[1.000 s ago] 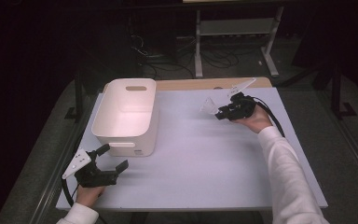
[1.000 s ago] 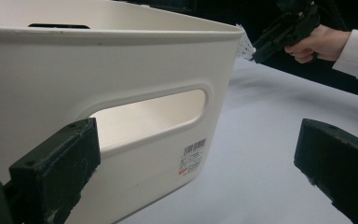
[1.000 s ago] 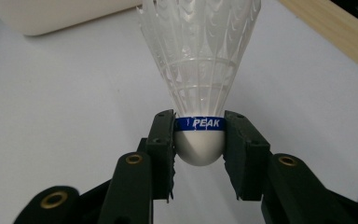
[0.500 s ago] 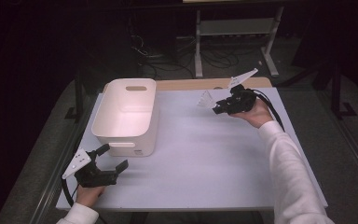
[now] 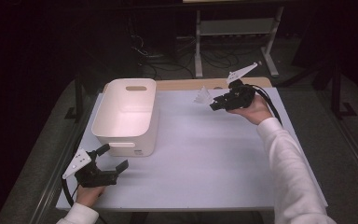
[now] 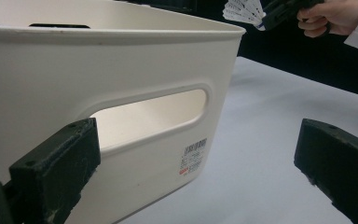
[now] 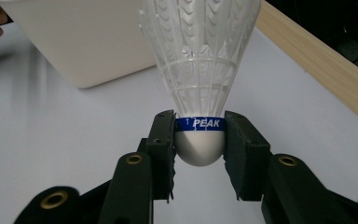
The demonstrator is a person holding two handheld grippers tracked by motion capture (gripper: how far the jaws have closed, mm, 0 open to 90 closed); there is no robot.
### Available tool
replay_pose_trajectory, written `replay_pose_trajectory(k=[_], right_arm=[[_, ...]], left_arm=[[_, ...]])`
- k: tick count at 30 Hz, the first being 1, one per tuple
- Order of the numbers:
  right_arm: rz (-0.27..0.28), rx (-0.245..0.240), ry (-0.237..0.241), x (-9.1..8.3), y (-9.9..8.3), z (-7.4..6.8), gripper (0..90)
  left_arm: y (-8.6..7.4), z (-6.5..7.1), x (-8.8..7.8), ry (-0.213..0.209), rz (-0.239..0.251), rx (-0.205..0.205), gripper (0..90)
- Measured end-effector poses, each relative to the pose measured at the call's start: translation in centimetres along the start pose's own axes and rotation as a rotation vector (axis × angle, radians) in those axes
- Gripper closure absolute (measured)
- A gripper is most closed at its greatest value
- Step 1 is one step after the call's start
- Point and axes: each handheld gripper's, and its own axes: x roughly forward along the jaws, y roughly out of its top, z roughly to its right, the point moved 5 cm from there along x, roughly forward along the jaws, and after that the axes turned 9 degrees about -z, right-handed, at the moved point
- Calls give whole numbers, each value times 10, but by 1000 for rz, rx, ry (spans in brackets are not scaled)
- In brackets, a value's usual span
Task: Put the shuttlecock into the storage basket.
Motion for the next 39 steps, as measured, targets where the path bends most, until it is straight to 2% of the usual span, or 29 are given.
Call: replay_pose_trajectory(k=[9, 15, 20, 21, 26, 35, 36, 39], right_arm=[[22, -1, 13, 2, 11, -7, 636], [16, -10, 18, 4, 16, -10, 636], [21, -17, 8, 6, 20, -11, 636], [39, -5, 17, 6, 23, -12, 636], [52, 0, 21, 7, 29, -13, 636], [53, -13, 34, 12, 38, -21, 636], [50, -41, 19, 12, 39, -19, 637], [57, -49, 20, 11, 41, -21, 636]], left_arm=[[0, 0, 0, -1, 0, 3, 0], [0, 0, 0, -1, -2, 1, 0], [0, 0, 0, -3, -2, -1, 0], [0, 0, 0, -2, -4, 1, 0], [0, 0, 0, -1, -4, 5, 0], [0, -1, 0, -2, -6, 4, 0], [0, -1, 0, -2, -6, 4, 0], [0, -1, 0, -3, -6, 5, 0]])
